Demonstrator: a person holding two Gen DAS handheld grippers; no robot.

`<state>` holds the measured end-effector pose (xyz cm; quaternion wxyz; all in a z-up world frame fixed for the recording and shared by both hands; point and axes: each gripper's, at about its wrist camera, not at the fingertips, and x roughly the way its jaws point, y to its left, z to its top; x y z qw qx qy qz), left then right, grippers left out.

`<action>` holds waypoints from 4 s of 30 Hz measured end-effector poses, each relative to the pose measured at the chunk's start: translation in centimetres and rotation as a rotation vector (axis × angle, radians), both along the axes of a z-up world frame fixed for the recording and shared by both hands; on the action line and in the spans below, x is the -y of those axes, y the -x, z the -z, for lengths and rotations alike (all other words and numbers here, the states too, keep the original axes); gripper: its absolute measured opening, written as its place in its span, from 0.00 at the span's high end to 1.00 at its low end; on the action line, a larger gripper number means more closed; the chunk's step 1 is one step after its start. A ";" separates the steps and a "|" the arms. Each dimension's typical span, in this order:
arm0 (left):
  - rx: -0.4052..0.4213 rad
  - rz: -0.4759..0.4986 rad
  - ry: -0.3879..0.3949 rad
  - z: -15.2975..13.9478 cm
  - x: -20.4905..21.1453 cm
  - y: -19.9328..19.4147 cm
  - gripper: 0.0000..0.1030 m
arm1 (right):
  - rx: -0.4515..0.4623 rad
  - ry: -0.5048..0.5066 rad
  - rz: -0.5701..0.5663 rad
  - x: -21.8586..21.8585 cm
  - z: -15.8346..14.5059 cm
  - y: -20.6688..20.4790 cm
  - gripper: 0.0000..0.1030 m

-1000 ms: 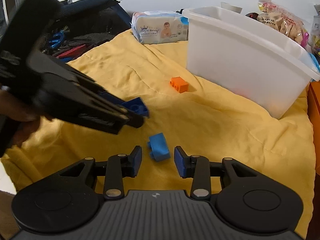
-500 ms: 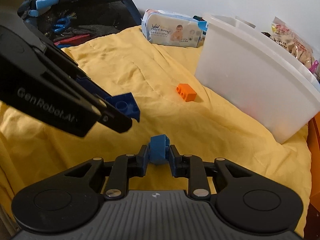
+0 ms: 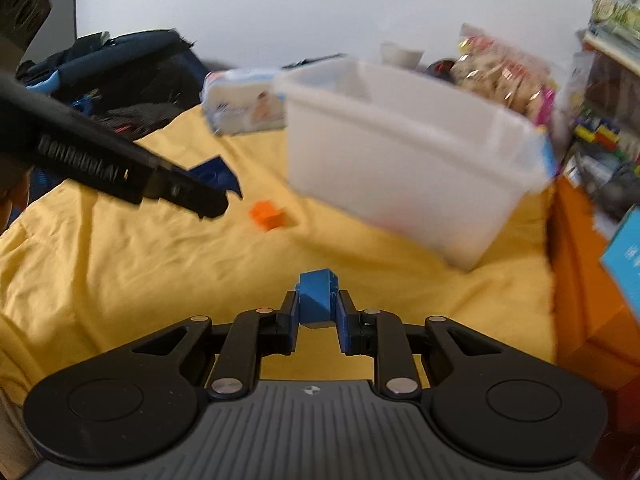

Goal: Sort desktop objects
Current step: 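Carry both blue bricks up over the white bin, then open both tools to drop the blue bricks into the bin, then grasp the small yellow flat piece with the right tool while the left tool grasps the orange brick, then carry the yellow piece and orange brick up over the white bin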

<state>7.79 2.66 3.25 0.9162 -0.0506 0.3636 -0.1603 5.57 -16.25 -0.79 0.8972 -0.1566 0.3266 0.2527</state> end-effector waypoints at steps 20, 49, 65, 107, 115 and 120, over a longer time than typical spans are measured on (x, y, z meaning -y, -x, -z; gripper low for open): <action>0.143 0.018 -0.070 -4.7 1.9 -13.0 0.63 | 0.166 -0.091 0.147 1.8 -6.8 -12.5 0.79; -0.096 0.040 -0.117 3.3 0.0 -2.4 0.52 | -0.080 0.005 -0.176 0.5 -2.7 -3.6 0.48; -0.154 0.020 -0.132 5.5 0.0 -1.9 0.51 | -0.488 0.034 -0.415 -4.3 4.8 2.7 0.71; 0.141 0.052 -0.086 -4.5 1.9 -7.6 0.83 | 0.032 -0.069 0.069 3.2 -5.8 -6.8 0.83; 0.229 0.038 -0.124 -7.3 2.8 -12.9 0.83 | 0.138 -0.063 0.136 2.2 -9.1 -12.1 0.83; 0.143 0.005 -0.113 -4.4 2.9 -16.4 0.82 | 0.081 -0.050 0.185 1.4 -7.5 -15.9 0.83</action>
